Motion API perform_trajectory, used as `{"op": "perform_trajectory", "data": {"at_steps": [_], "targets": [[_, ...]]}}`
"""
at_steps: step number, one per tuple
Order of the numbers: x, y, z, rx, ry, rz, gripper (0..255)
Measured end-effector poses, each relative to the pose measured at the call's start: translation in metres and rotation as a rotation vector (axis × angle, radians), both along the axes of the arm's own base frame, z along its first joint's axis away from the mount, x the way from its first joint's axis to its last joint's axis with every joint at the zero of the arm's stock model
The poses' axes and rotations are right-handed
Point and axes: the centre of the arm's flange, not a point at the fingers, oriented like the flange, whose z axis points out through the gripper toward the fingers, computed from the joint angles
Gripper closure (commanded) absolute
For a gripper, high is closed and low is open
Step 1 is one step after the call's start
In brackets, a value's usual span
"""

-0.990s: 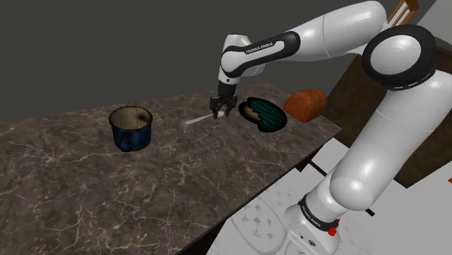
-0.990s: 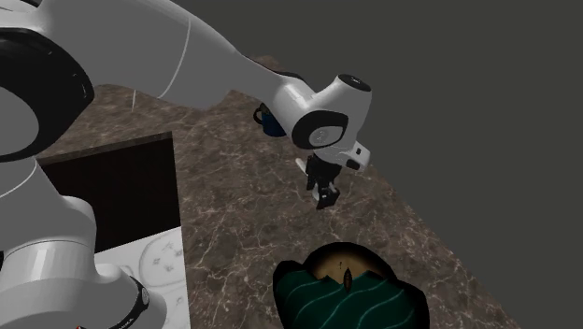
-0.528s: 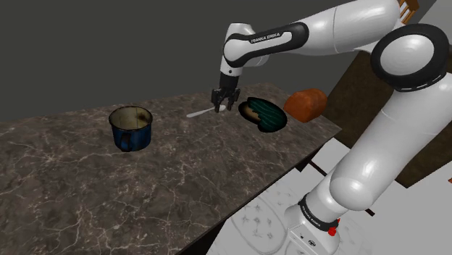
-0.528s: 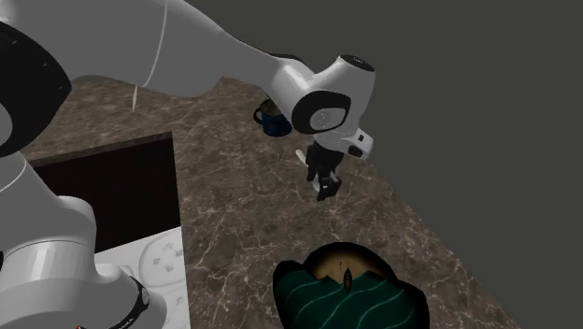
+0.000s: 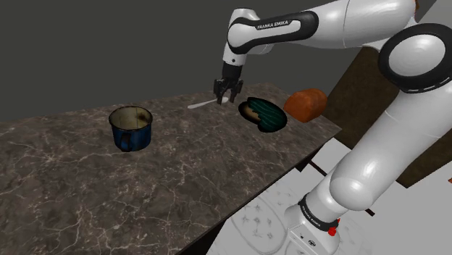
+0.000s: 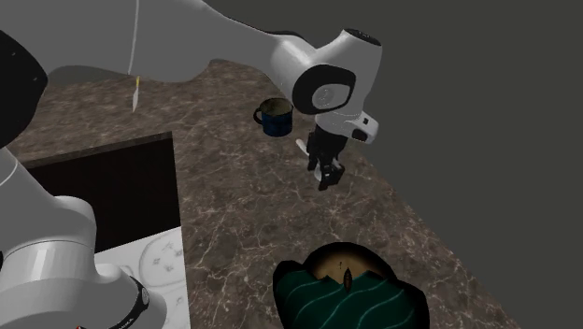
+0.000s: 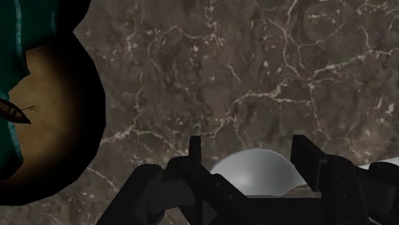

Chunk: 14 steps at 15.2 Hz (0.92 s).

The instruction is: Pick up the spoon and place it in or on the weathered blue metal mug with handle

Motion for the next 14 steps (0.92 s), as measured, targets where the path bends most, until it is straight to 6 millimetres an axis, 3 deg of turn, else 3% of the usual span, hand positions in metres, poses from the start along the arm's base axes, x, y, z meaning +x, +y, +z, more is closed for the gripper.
{"op": "perform_trajectory", "data": {"at_steps": [14], "targets": [[0.000, 0.000, 0.073, 0.000, 0.000, 0.000, 255]]}}
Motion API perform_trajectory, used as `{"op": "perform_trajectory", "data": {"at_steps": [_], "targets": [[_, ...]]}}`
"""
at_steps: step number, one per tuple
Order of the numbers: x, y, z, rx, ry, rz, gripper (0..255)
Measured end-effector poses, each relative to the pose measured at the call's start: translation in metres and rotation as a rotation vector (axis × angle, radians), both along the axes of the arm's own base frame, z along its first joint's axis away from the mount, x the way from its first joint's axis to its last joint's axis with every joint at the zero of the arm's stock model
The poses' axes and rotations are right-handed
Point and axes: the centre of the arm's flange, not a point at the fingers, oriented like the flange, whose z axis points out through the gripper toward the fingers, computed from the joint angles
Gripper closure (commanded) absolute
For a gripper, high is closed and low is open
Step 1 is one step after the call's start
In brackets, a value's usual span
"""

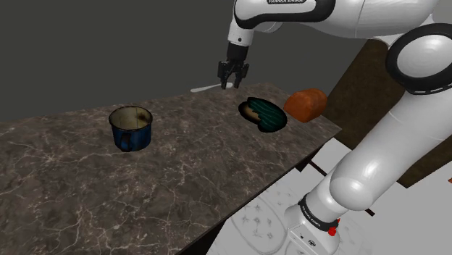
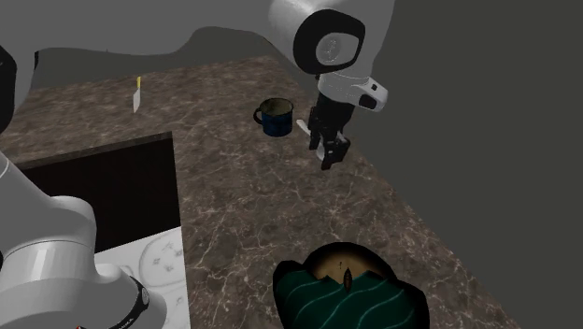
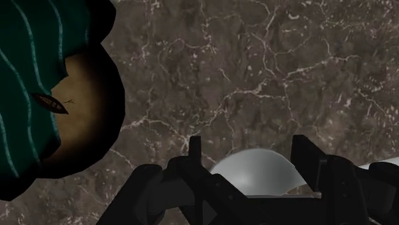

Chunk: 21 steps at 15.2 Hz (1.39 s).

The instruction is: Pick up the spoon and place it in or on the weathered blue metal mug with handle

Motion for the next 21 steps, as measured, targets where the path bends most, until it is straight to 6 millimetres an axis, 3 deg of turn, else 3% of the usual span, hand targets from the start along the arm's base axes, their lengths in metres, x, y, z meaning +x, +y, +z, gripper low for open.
{"op": "perform_trajectory", "data": {"at_steps": [2, 5, 21], "targets": [[0.000, 0.006, 0.006, 0.000, 0.000, 0.000, 255], [0.000, 0.038, 0.010, 0.000, 0.000, 0.001, 255], [0.000, 0.250, 0.016, 0.000, 0.000, 0.001, 255]]}}
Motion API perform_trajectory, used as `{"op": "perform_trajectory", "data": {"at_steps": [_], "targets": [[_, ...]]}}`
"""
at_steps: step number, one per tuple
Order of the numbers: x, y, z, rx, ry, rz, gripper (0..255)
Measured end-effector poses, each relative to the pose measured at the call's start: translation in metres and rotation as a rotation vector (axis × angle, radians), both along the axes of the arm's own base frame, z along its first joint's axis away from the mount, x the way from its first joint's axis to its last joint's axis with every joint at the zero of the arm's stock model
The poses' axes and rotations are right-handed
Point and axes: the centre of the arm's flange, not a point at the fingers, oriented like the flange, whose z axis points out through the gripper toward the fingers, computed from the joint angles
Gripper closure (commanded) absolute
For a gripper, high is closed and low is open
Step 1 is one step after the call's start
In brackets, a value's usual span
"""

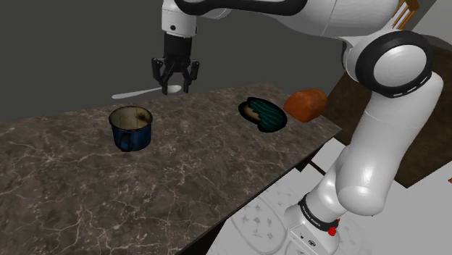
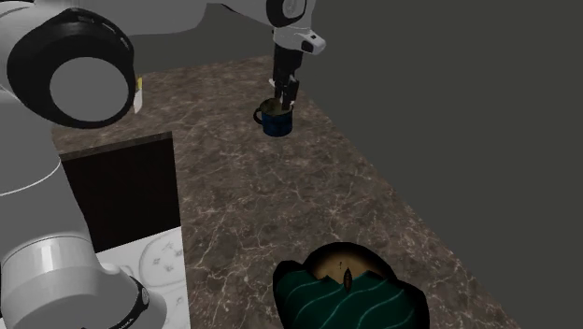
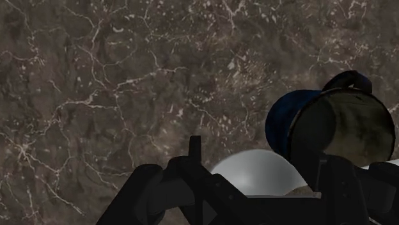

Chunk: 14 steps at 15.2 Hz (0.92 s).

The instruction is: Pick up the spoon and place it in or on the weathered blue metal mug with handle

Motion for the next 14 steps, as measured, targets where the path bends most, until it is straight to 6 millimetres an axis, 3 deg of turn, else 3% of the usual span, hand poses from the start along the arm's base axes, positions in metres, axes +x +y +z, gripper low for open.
{"op": "perform_trajectory", "data": {"at_steps": [5, 14], "targets": [[-0.004, 0.058, 0.000, 0.000, 0.001, 0.000, 255], [-0.004, 0.066, -0.046, 0.000, 0.001, -0.001, 255]]}}
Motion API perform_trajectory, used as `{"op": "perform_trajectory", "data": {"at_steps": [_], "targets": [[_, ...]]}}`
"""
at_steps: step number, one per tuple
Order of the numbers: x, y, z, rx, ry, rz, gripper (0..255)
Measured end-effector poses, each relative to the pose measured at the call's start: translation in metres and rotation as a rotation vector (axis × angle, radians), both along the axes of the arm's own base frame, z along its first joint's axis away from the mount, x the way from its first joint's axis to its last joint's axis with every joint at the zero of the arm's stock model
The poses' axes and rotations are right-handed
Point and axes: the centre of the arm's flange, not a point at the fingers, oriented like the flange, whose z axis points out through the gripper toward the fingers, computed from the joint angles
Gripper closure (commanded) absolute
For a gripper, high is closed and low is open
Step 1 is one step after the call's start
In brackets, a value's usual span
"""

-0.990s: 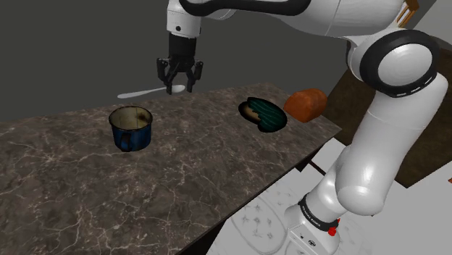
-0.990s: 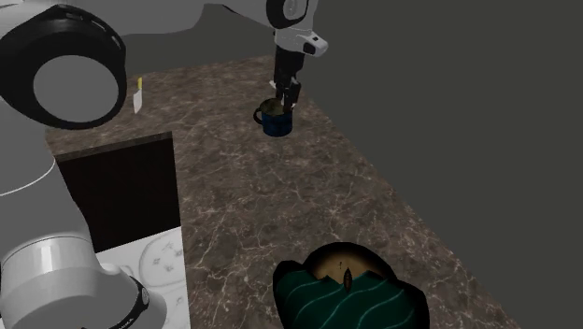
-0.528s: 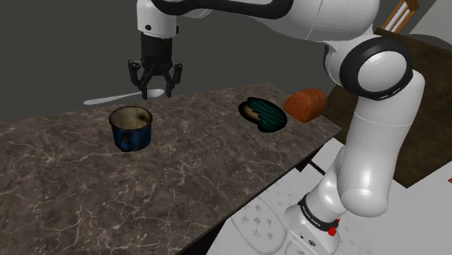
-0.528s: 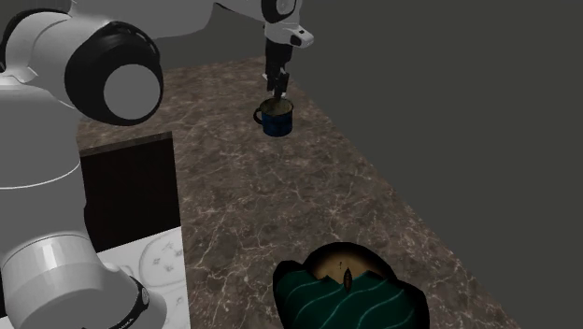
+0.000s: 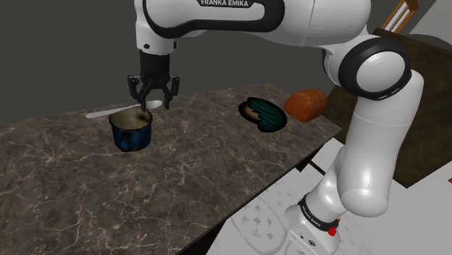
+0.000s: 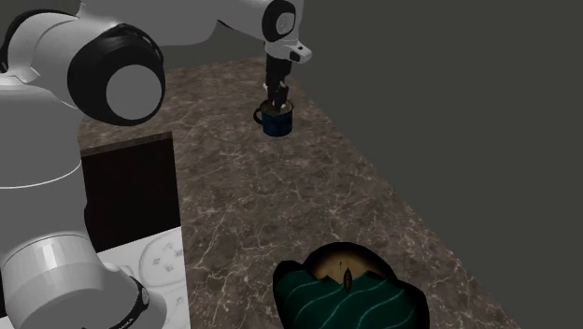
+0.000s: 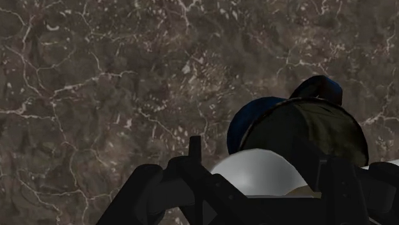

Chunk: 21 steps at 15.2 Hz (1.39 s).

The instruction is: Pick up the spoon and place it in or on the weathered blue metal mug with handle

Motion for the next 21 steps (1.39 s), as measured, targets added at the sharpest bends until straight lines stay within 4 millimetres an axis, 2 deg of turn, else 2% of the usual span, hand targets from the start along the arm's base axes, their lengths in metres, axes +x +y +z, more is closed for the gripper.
{"op": "perform_trajectory", "data": {"at_steps": [6, 12, 13, 19, 21], "targets": [[0.001, 0.000, -0.028, 0.000, 0.000, 0.000, 255], [0.001, 0.000, -0.031, 0.000, -0.001, 0.000, 255], [0.001, 0.000, -0.031, 0.000, -0.001, 0.000, 0], [0.000, 0.000, -0.031, 0.000, 0.000, 0.000, 0], [0.004, -0.002, -0.016, 0.001, -0.001, 0.000, 0]]}}
